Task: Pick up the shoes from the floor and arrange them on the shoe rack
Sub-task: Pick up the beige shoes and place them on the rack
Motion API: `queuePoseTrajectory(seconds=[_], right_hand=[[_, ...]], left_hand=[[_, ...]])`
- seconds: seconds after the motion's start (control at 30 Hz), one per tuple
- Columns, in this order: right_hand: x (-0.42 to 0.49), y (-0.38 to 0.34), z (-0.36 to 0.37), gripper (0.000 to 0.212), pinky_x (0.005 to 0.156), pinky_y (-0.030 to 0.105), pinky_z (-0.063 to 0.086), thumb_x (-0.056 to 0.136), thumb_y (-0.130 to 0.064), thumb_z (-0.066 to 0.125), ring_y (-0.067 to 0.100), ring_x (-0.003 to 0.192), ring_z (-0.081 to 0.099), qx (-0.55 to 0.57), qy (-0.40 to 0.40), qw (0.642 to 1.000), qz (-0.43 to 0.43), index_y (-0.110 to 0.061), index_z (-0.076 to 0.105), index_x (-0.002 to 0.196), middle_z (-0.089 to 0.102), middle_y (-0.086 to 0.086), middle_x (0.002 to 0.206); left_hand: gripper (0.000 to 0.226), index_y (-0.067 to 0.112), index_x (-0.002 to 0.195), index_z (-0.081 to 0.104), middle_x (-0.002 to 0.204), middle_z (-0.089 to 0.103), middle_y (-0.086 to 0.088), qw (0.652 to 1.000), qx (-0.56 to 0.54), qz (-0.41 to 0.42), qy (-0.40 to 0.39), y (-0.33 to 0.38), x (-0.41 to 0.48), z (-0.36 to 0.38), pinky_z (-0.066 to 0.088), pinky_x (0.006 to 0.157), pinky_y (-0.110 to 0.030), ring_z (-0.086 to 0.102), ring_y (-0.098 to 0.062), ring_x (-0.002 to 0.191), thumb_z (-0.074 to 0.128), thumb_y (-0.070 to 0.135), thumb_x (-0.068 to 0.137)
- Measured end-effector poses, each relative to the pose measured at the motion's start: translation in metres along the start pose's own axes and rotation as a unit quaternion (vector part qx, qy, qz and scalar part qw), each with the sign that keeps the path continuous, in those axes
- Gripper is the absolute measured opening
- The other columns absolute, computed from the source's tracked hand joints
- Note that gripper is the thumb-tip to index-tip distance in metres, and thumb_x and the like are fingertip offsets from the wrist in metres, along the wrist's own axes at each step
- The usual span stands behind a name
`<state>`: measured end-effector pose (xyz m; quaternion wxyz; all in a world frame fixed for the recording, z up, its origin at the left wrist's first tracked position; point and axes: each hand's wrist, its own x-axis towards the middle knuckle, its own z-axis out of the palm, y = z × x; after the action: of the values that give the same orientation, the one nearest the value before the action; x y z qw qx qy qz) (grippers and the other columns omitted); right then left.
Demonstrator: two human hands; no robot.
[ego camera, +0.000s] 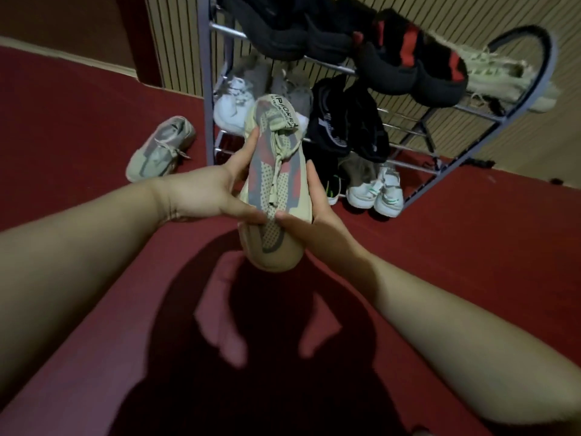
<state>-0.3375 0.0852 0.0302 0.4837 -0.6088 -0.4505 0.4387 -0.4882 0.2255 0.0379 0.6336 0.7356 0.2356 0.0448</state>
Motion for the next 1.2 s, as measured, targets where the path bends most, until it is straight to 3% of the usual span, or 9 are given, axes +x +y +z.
queuePoseTrajectory(seconds=[0.07, 0.13, 0.27, 0.4, 0.53, 0.7, 0.77, 0.9, 1.2], right_hand=[[0.005, -0.006, 0.028, 0.082, 0.105, 0.029, 0.043, 0.086, 0.009, 0.059, 0.010, 0.125, 0.051, -0.009, 0.027, 0.999, 0.028, -0.010, 0.012, 0.150, 0.043, 0.002, 0.144], [0.010, -0.018, 0.053, 0.092, 0.110, 0.045, 0.038, 0.082, -0.009, 0.068, 0.018, 0.133, 0.045, -0.027, 0.030, 0.999, 0.036, -0.015, 0.009, 0.152, 0.041, 0.005, 0.149], [0.030, -0.030, 0.079, 0.096, 0.109, 0.040, 0.040, 0.082, -0.008, 0.066, 0.020, 0.134, 0.044, -0.022, 0.005, 0.998, 0.057, -0.018, 0.001, 0.153, 0.038, 0.007, 0.149], [0.067, -0.003, 0.082, 0.089, 0.107, 0.044, 0.041, 0.084, -0.001, 0.063, 0.023, 0.129, 0.049, 0.000, -0.022, 0.999, 0.030, -0.017, 0.008, 0.153, 0.045, 0.011, 0.145], [0.085, 0.028, 0.079, 0.075, 0.100, 0.025, 0.045, 0.086, 0.005, 0.061, 0.006, 0.124, 0.052, 0.031, -0.068, 0.997, 0.014, -0.021, 0.022, 0.145, 0.050, 0.002, 0.137], [0.072, 0.039, 0.081, 0.082, 0.101, 0.013, 0.040, 0.089, -0.005, 0.062, 0.002, 0.130, 0.042, 0.063, -0.052, 0.991, 0.102, -0.027, 0.013, 0.150, 0.035, -0.009, 0.149], [0.072, 0.046, 0.078, 0.083, 0.102, 0.017, 0.041, 0.088, -0.006, 0.063, 0.006, 0.131, 0.042, 0.052, -0.054, 0.989, 0.125, -0.030, 0.013, 0.150, 0.035, -0.006, 0.151], [0.095, 0.067, 0.078, 0.085, 0.107, 0.027, 0.040, 0.086, -0.002, 0.064, 0.013, 0.133, 0.043, 0.006, -0.058, 0.992, 0.116, -0.028, 0.014, 0.150, 0.037, -0.001, 0.151], [0.117, 0.107, 0.097, 0.086, 0.094, 0.007, 0.041, 0.080, -0.008, 0.071, -0.020, 0.110, 0.050, -0.035, 0.027, 0.988, 0.146, -0.020, 0.019, 0.148, 0.046, -0.019, 0.133]], left_hand=[[0.130, 0.050, 0.143, -0.015, 0.140, 0.043, 0.025, 1.000, -0.006, -0.007, -0.024, -0.009, -0.018, -0.018, 0.049, 0.096, -0.032, 0.054, -0.002, 0.119, 0.083, 0.015, 0.065], [0.126, 0.050, 0.144, -0.008, 0.145, 0.032, 0.020, 1.000, 0.008, -0.018, 0.001, -0.010, -0.036, -0.038, 0.039, 0.104, -0.028, 0.042, 0.002, 0.125, 0.084, 0.025, 0.063], [0.133, 0.061, 0.137, -0.014, 0.152, 0.029, 0.012, 0.999, 0.002, -0.049, 0.003, -0.016, -0.051, -0.069, 0.041, 0.105, -0.039, 0.042, -0.008, 0.132, 0.087, 0.040, 0.053], [0.139, 0.049, 0.141, -0.021, 0.146, 0.038, 0.017, 0.997, -0.011, -0.072, 0.022, -0.034, -0.038, -0.088, 0.042, 0.105, -0.036, 0.046, -0.002, 0.128, 0.086, 0.020, 0.057], [0.134, 0.044, 0.142, -0.023, 0.138, 0.030, 0.033, 0.993, -0.007, -0.111, 0.039, -0.051, -0.022, -0.090, 0.036, 0.108, -0.024, 0.036, 0.003, 0.131, 0.083, 0.015, 0.065], [0.136, 0.047, 0.146, 0.010, 0.143, 0.041, 0.013, 0.977, -0.066, -0.202, 0.007, -0.048, -0.034, -0.104, 0.038, 0.107, -0.026, 0.037, 0.001, 0.131, 0.090, 0.051, 0.036], [0.121, 0.042, 0.147, 0.016, 0.141, 0.046, 0.009, 0.961, -0.045, -0.266, 0.061, -0.059, -0.040, -0.118, 0.038, 0.105, -0.031, 0.045, -0.005, 0.124, 0.086, 0.044, 0.048], [0.088, 0.017, 0.152, 0.009, 0.152, 0.031, -0.009, 0.902, 0.118, -0.373, 0.181, -0.120, -0.029, -0.153, 0.037, 0.102, -0.033, 0.038, -0.025, 0.134, 0.067, 0.026, 0.086], [0.115, 0.028, 0.150, -0.010, 0.157, 0.000, -0.021, 0.839, 0.300, -0.396, 0.223, -0.206, 0.046, -0.191, 0.011, 0.118, -0.043, 0.004, -0.037, 0.145, 0.064, 0.066, 0.071]])
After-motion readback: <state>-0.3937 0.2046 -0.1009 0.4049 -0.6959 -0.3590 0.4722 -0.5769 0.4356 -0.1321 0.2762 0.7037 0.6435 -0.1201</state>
